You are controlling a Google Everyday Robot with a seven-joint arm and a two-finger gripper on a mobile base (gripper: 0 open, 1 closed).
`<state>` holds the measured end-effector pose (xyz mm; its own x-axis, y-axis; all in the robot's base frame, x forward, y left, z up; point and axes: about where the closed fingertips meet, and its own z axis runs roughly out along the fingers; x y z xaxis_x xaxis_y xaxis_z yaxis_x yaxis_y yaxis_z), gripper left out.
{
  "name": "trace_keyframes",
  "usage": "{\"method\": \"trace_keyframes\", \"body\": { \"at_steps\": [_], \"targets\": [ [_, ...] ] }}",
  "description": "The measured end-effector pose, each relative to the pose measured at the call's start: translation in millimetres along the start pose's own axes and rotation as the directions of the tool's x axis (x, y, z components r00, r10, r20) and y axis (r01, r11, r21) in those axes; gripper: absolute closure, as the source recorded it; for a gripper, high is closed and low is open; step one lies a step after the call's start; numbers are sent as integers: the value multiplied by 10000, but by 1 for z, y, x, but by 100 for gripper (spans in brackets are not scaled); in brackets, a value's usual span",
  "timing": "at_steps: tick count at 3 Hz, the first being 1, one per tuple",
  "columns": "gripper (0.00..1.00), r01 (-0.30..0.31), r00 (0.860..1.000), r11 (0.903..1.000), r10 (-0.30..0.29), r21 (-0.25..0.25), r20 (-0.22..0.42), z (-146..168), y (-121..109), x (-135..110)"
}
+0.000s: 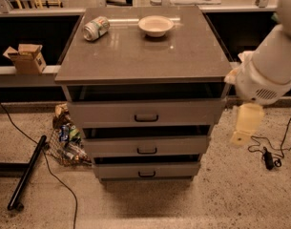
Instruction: Open top drawer
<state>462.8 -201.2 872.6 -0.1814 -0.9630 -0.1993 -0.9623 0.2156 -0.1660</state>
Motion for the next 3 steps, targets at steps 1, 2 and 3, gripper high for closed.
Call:
{"method": "trace_keyframes", "body": {
  "at_steps": [1,2,3],
  "targets": [
    [0,315,9984,9973,-283,-669,480,67,-7,-6],
    [0,747,9907,9875,-575,-1389,1235,130,-16,-20],
    [0,747,9907,9875,-576,-1389,1235,130,-16,-20]
  ]
}}
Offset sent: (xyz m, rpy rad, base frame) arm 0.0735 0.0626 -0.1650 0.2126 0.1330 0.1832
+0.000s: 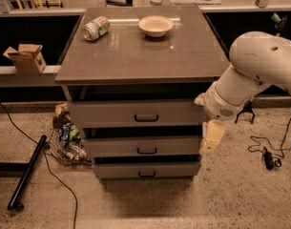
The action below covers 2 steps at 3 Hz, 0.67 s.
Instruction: Open top drawer
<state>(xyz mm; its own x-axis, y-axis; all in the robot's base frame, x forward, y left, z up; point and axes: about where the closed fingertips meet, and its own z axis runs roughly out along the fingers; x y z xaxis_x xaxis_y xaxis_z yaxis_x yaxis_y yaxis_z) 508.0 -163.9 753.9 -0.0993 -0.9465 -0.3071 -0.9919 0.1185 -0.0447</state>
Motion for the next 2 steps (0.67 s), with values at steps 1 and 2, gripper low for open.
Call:
{"method": "trace_keyframes", "body": {
  "at_steps": [1,2],
  "targets": [
    [0,469,9987,9987,-465,-189,225,22,-13,-10],
    [0,1177,9914,9930,-1169,-89,596,47,-37,-23]
  ]
}}
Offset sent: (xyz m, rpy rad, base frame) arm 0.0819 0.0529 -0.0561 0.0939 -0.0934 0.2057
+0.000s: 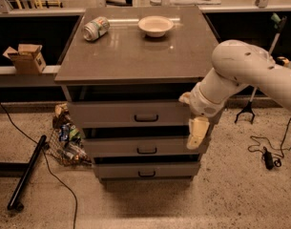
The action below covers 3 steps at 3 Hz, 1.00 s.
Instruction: Open top drawer
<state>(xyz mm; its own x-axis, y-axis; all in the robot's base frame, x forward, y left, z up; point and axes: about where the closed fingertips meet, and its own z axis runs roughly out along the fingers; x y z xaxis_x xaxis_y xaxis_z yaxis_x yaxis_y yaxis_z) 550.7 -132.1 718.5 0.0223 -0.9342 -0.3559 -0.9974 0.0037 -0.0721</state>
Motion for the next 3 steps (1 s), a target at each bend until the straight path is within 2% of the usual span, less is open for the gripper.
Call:
{"method": "trace_keyframes", "body": {
  "at_steps": [2,3],
  "targets": [
    [0,795,9967,9961,-802,374,162,31,-46,-12],
    [0,833,9965,9951,-826,533,-141,43,-62,-14]
  ]
}}
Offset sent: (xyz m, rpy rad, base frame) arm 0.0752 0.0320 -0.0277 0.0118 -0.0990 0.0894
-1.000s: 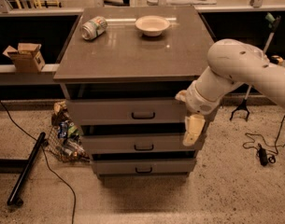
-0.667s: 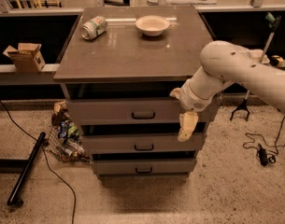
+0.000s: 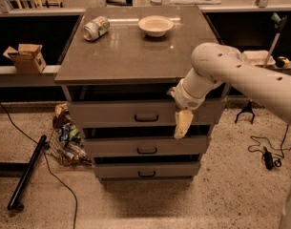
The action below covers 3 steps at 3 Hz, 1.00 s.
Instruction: Open top drawer
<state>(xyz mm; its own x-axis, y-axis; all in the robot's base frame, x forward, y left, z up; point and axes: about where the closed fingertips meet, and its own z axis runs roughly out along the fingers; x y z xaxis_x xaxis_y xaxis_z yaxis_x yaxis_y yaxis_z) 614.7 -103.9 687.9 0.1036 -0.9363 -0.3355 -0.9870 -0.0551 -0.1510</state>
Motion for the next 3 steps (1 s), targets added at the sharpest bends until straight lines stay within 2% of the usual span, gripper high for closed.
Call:
{"method": "trace_keyframes", "body": {
  "at_steps": [2,3],
  "targets": [
    [0,-341,9974,9993,349,126,-630,29,-19,0],
    [0,-412,9969,9991,408,-57,-677,44,-18,-4]
  ]
}}
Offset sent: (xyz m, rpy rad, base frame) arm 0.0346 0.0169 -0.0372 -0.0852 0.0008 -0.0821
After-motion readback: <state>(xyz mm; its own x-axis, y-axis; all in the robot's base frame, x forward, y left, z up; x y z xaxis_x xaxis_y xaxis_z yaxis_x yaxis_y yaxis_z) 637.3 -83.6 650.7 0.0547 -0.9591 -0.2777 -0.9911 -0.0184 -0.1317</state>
